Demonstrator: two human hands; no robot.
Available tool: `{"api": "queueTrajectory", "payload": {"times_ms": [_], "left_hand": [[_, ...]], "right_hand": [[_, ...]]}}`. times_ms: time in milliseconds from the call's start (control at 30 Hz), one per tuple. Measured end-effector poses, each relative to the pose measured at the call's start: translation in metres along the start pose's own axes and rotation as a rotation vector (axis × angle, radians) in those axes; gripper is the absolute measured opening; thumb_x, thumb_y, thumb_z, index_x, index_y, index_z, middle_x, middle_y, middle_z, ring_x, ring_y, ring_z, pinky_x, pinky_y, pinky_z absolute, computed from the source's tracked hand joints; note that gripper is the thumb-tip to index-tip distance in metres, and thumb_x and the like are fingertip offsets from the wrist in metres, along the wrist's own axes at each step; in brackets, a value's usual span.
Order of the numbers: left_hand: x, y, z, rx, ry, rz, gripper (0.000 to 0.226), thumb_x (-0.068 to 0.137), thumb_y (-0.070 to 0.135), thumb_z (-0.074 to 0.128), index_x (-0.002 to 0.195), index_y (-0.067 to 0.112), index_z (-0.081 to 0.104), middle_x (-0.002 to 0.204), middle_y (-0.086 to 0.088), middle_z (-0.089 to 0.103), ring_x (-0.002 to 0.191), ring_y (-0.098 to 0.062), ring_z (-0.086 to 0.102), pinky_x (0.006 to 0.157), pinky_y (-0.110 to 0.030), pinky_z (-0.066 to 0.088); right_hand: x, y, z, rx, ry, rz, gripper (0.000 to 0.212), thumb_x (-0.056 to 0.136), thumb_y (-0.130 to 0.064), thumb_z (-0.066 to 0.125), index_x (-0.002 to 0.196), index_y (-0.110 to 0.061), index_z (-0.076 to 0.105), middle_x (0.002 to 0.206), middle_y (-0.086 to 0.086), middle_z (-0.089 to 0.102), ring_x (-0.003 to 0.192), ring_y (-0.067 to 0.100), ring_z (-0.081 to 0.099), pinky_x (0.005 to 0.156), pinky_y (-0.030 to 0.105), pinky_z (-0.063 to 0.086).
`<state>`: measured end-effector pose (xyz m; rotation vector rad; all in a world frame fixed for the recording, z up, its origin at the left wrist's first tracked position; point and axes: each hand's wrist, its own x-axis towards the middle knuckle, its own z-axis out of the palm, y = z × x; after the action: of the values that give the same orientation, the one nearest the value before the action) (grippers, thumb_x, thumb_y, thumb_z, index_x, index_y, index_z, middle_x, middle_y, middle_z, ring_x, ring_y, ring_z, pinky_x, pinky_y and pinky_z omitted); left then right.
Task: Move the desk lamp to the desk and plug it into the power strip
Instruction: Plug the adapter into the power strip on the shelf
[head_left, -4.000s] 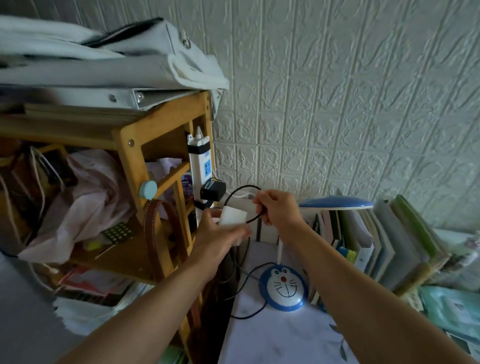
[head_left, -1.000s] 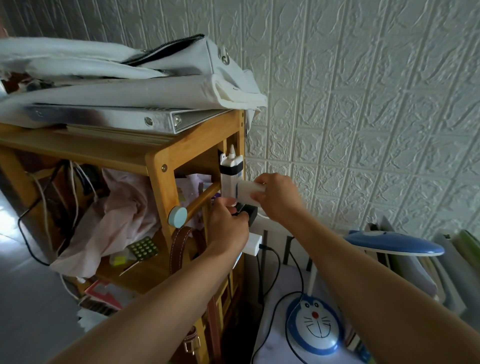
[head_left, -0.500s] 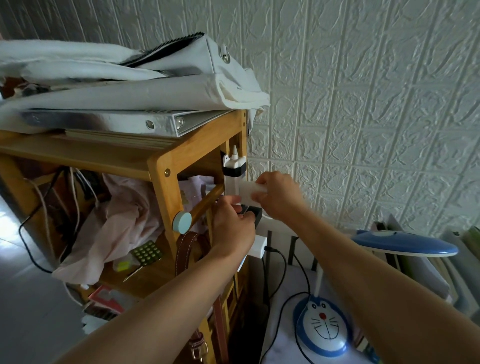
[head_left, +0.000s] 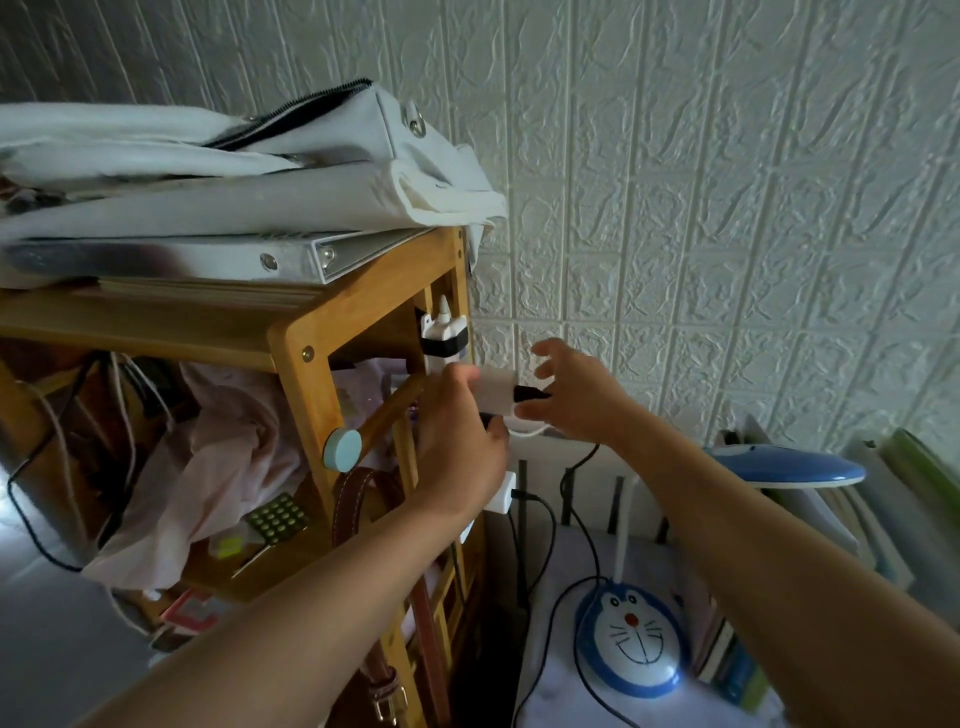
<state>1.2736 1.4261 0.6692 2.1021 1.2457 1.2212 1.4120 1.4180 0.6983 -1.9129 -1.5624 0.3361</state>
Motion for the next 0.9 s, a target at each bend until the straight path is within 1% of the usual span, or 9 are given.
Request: {"api": "queueTrajectory", "payload": {"times_ms": [67,133,167,267,333,400,467,633,900], "left_hand": [[0.004,0.000,0.005,0.202,0.008,0.134,0.052,0.078,0.006,0.067,0.124,0.021,0.047,0.124,0.001,0.049,0.117,-0.015,0.043,0.082,-0.015,0.024],[0.010,0.002,0.010,0.375,0.032,0.231,0.051,0.076,0.004,0.067,0.121,0.024,0.051,0.127,0.002,0.048,0.121,-0.018,0.040,0.076,-0.017,0.014],[0.013,0.003,0.013,0.434,0.034,0.262,0.051,0.076,0.004,0.068,0.121,0.024,0.052,0.127,0.002,0.049,0.120,-0.019,0.039,0.076,-0.018,0.016],[0.022,0.005,0.020,0.565,0.016,0.329,0.049,0.078,0.012,0.070,0.122,0.025,0.052,0.126,0.003,0.050,0.116,-0.020,0.041,0.088,-0.025,0.034],[0.027,0.005,0.022,0.606,0.007,0.342,0.046,0.079,0.014,0.069,0.121,0.026,0.053,0.124,0.004,0.051,0.114,-0.019,0.042,0.089,-0.028,0.037],[0.030,0.003,0.023,0.620,0.002,0.354,0.043,0.079,0.013,0.068,0.119,0.026,0.054,0.122,0.005,0.054,0.113,-0.018,0.043,0.089,-0.028,0.038],[0.031,0.001,0.023,0.617,0.003,0.370,0.042,0.078,0.012,0.069,0.116,0.025,0.057,0.118,0.005,0.057,0.110,-0.019,0.045,0.086,-0.029,0.038],[0.034,-0.001,0.024,0.617,0.030,0.381,0.041,0.074,0.010,0.072,0.111,0.023,0.060,0.111,0.005,0.061,0.104,-0.020,0.048,0.080,-0.029,0.037],[0.035,-0.005,0.024,0.639,0.033,0.406,0.041,0.073,0.012,0.073,0.111,0.022,0.060,0.109,0.003,0.060,0.104,-0.021,0.048,0.078,-0.030,0.036]], "right_hand": [[-0.006,0.013,-0.007,-0.045,0.002,0.019,0.067,0.073,-0.023,0.077,0.132,-0.012,0.046,0.125,0.009,0.060,0.109,0.024,0.059,0.087,0.029,0.045],[-0.010,0.021,-0.009,-0.063,0.025,0.037,0.053,0.075,-0.025,0.075,0.123,-0.012,0.056,0.116,0.006,0.065,0.102,0.020,0.061,0.085,0.027,0.045],[-0.012,0.024,-0.009,-0.031,0.053,0.054,0.046,0.077,-0.024,0.073,0.119,-0.012,0.060,0.111,0.006,0.068,0.098,0.019,0.062,0.083,0.025,0.046],[-0.013,0.028,-0.008,0.084,0.141,0.078,0.023,0.080,-0.019,0.069,0.102,-0.012,0.070,0.098,0.006,0.073,0.086,0.016,0.063,0.076,0.023,0.046],[-0.012,0.028,-0.005,0.107,0.175,0.066,0.012,0.081,-0.015,0.067,0.092,-0.013,0.074,0.089,0.006,0.073,0.078,0.015,0.063,0.067,0.020,0.047],[-0.010,0.027,-0.002,0.111,0.204,0.056,0.011,0.081,-0.012,0.066,0.087,-0.015,0.074,0.079,0.002,0.070,0.071,0.012,0.061,0.056,0.013,0.042],[-0.008,0.027,-0.001,0.123,0.218,0.056,0.011,0.080,-0.010,0.066,0.084,-0.016,0.074,0.074,-0.001,0.067,0.066,0.010,0.060,0.052,0.010,0.040],[-0.005,0.028,0.000,0.138,0.215,0.050,0.010,0.080,-0.008,0.067,0.084,-0.013,0.075,0.071,-0.002,0.064,0.061,0.001,0.055,0.053,0.008,0.040],[-0.005,0.025,0.003,0.152,0.233,0.076,0.010,0.079,-0.007,0.067,0.078,-0.015,0.074,0.071,0.001,0.067,0.070,0.014,0.062,0.058,0.019,0.046]]}}
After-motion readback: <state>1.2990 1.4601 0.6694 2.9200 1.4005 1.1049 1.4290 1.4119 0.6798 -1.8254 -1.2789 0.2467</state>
